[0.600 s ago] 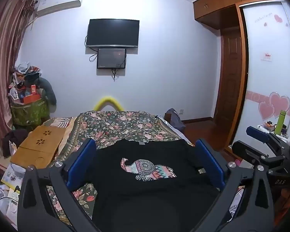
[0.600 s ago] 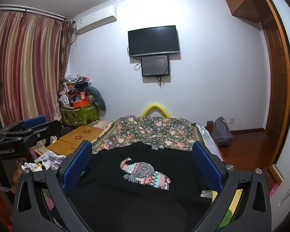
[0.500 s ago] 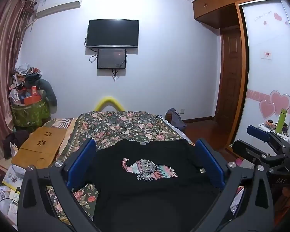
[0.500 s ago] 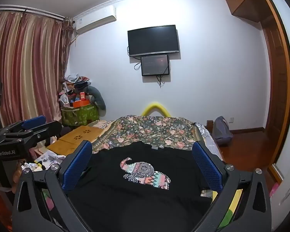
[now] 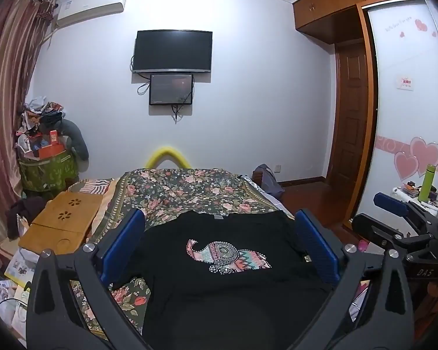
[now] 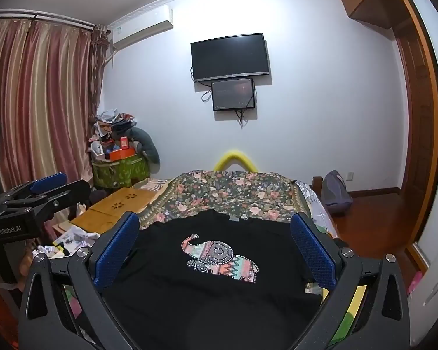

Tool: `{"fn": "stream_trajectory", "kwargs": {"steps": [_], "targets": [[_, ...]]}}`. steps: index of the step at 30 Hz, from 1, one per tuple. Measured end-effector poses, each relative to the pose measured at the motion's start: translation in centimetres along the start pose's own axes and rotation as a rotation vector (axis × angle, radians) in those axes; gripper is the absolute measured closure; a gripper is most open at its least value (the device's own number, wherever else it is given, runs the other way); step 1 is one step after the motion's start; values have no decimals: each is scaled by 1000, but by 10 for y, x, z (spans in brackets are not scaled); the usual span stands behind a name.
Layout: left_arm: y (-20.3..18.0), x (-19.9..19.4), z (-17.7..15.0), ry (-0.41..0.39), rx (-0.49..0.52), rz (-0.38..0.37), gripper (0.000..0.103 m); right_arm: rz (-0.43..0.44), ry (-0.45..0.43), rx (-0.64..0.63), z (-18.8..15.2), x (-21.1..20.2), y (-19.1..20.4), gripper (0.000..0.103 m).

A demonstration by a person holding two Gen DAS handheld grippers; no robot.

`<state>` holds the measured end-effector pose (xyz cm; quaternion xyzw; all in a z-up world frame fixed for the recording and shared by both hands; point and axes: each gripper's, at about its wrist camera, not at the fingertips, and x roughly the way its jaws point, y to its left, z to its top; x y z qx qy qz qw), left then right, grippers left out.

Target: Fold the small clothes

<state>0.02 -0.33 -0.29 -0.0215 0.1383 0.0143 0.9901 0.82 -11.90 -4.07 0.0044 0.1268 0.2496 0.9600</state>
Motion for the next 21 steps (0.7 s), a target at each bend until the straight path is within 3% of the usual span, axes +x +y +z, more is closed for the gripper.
{"fn": "stream_trajectory", "kwargs": {"steps": [21], "targets": [[2, 3, -1, 9, -4, -9, 0, -9, 12, 15, -1, 2, -4, 0]]}}
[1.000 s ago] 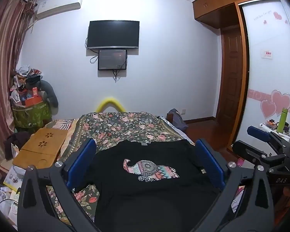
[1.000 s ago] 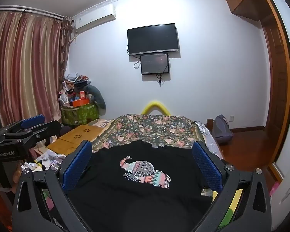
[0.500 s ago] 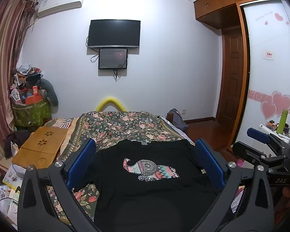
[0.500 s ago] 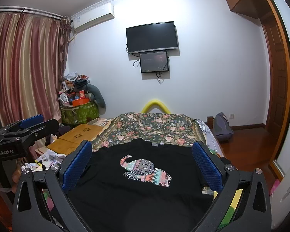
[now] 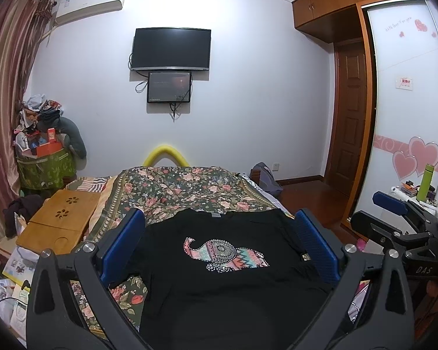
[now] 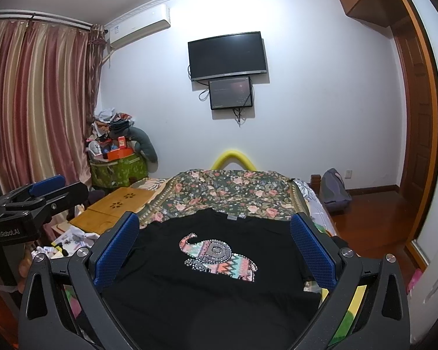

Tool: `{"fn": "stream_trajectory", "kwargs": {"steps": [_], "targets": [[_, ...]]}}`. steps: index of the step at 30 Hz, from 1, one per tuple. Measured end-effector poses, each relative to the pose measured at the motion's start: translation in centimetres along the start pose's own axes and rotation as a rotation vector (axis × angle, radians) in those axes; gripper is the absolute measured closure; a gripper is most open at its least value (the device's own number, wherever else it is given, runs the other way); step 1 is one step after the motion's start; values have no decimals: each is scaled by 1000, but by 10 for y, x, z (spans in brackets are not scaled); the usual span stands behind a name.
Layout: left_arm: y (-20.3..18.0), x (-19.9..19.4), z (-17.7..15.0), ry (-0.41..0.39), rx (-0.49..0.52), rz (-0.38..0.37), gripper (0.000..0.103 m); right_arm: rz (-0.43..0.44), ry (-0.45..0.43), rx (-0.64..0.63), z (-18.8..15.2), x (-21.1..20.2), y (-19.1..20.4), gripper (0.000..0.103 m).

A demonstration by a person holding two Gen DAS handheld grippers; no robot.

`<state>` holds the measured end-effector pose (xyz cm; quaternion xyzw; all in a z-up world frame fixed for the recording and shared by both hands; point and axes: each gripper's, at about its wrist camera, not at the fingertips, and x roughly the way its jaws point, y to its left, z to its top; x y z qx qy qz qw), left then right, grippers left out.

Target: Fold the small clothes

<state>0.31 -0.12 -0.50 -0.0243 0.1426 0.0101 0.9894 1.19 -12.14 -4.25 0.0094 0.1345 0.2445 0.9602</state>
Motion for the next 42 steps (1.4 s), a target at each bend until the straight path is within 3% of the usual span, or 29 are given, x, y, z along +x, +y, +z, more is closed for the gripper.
{"fn": "stream_trajectory", "kwargs": {"steps": [42], "targets": [[3, 7, -3, 12, -5, 3, 0, -18, 30, 23, 0, 4, -9, 0]]}}
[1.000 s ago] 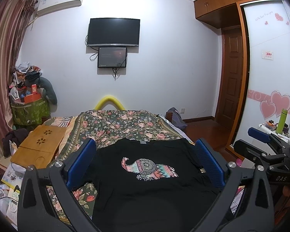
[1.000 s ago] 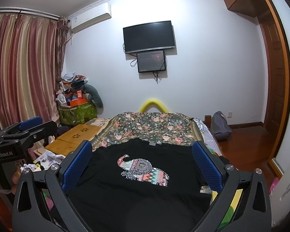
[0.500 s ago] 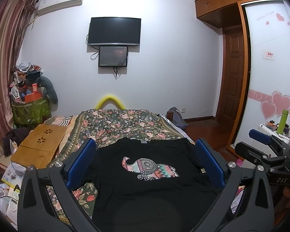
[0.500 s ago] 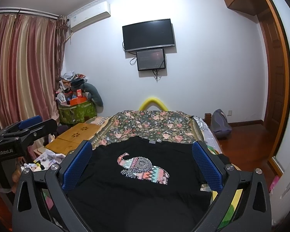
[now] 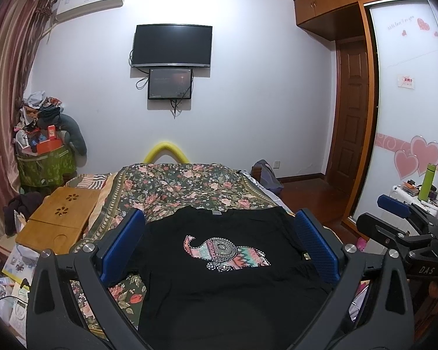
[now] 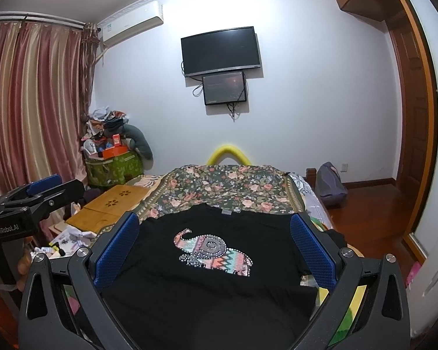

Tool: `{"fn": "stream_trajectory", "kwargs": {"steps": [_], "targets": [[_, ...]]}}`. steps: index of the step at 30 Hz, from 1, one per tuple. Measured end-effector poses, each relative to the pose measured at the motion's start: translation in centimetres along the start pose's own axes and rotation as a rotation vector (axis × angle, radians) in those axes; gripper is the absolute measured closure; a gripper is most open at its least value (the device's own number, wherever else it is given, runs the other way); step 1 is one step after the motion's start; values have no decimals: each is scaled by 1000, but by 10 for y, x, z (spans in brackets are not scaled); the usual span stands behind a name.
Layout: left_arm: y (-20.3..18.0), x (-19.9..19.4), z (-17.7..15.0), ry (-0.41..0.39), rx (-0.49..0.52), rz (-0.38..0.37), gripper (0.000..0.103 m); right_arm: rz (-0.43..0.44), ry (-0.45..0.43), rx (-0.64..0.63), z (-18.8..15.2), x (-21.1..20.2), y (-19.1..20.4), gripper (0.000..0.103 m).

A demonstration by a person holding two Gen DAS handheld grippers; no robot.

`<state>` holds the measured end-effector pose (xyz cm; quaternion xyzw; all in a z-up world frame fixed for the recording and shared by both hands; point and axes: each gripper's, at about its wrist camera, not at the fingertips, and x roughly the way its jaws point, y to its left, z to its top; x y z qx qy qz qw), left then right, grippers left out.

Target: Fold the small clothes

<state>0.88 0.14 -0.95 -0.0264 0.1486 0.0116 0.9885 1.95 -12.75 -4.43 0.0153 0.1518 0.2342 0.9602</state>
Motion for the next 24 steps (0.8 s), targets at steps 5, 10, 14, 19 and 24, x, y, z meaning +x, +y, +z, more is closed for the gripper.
{"fn": "stream_trajectory", "kwargs": {"steps": [5, 10, 14, 19, 24], "targets": [[1, 2, -1, 5, -2, 2, 0, -4, 4, 5, -1, 2, -3, 0], [11, 12, -2, 19, -9, 8, 0, -16, 21, 5, -2, 10, -5, 0], [31, 28, -3, 46, -35, 35, 0, -39, 48, -2, -4, 24, -10, 0], [71, 65, -10, 122, -81, 123, 0, -79, 110, 22, -9, 54, -29, 0], [119, 110, -27, 236, -123, 216, 0, -128, 156, 26, -16, 78, -48, 0]]}}
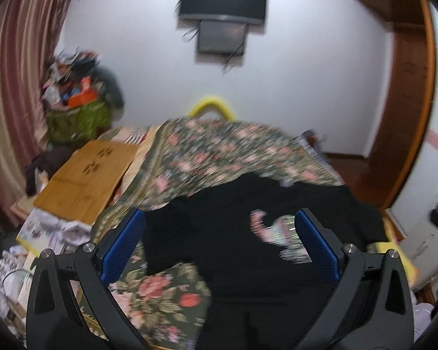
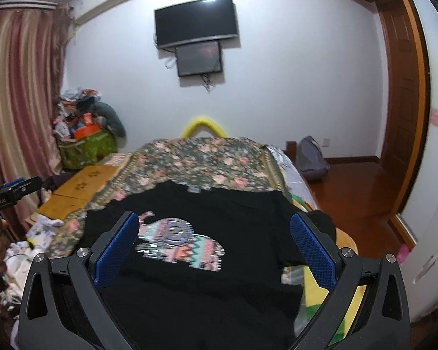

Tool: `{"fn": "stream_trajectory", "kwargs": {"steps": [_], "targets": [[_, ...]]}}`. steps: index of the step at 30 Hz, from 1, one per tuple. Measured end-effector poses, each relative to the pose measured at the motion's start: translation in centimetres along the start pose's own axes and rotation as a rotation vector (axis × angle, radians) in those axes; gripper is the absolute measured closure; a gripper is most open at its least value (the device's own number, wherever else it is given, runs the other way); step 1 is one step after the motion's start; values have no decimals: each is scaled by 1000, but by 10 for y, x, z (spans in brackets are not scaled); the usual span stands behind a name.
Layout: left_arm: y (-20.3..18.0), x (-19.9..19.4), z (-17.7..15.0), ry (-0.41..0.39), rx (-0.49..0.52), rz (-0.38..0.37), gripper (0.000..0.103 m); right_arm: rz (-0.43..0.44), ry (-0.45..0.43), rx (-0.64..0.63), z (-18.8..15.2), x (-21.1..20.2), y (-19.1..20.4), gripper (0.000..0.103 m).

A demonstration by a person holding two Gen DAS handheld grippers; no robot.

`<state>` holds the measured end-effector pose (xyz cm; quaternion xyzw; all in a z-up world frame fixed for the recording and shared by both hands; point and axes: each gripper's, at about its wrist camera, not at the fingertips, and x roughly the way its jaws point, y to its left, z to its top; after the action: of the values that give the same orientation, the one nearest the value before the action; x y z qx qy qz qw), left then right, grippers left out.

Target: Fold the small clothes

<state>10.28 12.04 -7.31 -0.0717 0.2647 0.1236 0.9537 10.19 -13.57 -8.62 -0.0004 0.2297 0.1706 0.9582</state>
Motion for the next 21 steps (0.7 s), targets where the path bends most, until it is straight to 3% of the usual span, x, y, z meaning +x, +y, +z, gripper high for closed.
{"fn": "stream_trajectory", "kwargs": {"steps": [11, 15, 16, 18, 21], "targets": [[107, 138, -28, 331, -172, 125, 0, -109, 110, -56, 1, 65, -36, 0], [138, 183, -45, 433, -262, 128, 0, -147, 145, -67, 1, 83, -51, 0], [144, 197, -51, 463, -280, 130, 2, -156, 154, -66, 0, 86, -57, 0], [149, 212, -57, 508, -291, 128, 18, -170, 168, -59, 0, 93, -66, 0], [155, 237, -66, 573, -328, 98, 27, -173, 201, -26, -2, 107, -81, 0]]}}
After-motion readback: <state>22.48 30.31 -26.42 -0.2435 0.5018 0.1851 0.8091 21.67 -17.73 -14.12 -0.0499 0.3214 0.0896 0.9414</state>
